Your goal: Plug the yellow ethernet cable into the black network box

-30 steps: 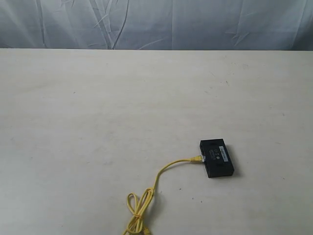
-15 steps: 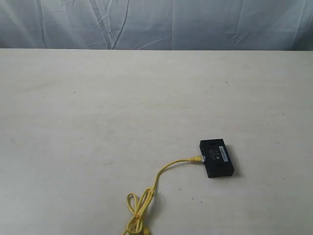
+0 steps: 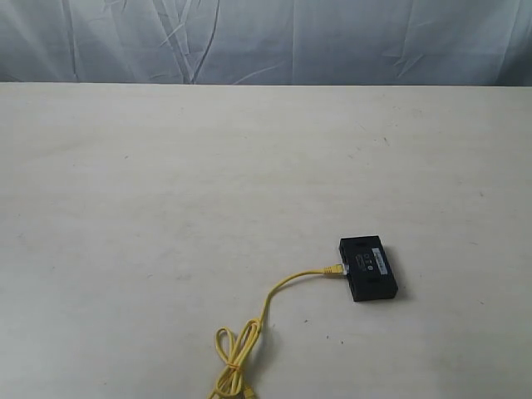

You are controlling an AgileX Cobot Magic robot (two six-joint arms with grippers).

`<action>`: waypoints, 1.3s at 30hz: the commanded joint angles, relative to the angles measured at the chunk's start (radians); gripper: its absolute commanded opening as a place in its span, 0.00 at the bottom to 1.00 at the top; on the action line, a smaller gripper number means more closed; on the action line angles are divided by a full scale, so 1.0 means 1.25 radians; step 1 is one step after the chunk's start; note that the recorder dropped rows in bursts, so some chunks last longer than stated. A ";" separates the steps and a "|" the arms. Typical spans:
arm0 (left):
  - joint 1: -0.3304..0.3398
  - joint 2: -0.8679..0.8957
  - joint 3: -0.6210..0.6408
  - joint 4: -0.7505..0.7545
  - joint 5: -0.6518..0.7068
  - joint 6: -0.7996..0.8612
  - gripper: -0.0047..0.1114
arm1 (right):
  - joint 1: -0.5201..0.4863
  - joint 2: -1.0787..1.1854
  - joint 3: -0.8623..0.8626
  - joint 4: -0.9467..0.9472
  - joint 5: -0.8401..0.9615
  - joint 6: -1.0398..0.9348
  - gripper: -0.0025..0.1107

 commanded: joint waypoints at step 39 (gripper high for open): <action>0.002 -0.006 0.005 0.005 -0.009 -0.004 0.04 | -0.081 -0.005 0.050 0.014 0.044 0.061 0.01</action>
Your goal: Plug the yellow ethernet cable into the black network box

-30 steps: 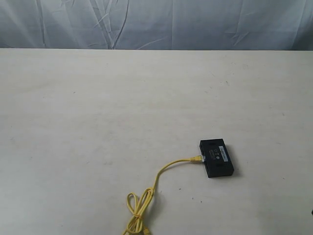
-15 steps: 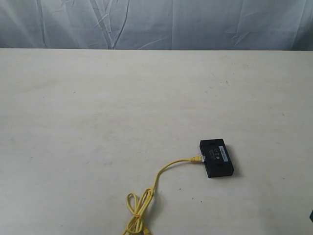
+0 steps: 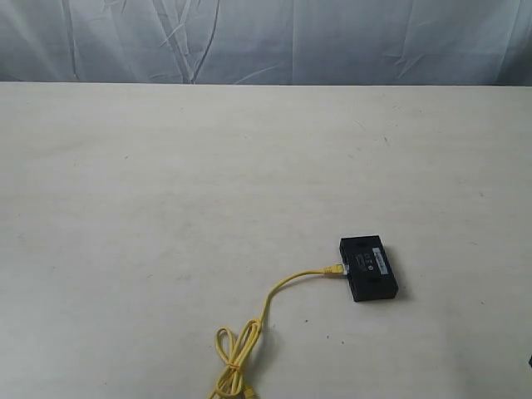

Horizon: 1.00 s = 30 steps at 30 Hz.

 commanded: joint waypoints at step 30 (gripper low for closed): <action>0.002 -0.006 0.005 0.003 -0.009 -0.004 0.04 | -0.105 -0.005 0.004 0.017 -0.004 0.002 0.01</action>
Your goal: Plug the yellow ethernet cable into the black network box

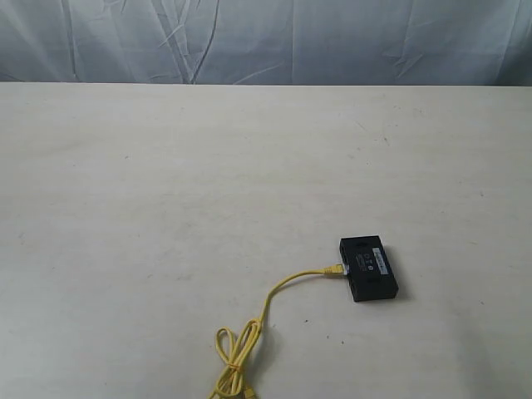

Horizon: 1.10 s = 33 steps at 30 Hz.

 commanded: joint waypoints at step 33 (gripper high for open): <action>0.450 -0.295 0.383 -0.127 -0.141 0.005 0.04 | -0.005 -0.005 0.004 0.000 -0.007 0.002 0.01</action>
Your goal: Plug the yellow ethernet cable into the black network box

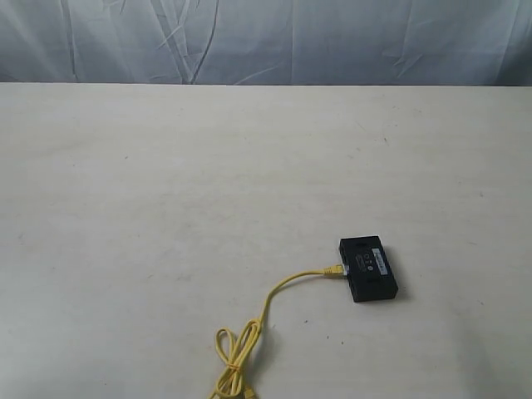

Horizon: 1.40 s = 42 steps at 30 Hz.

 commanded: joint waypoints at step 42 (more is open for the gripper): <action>0.001 -0.005 0.004 -0.157 -0.025 0.210 0.04 | -0.005 -0.005 0.002 0.000 -0.010 0.000 0.01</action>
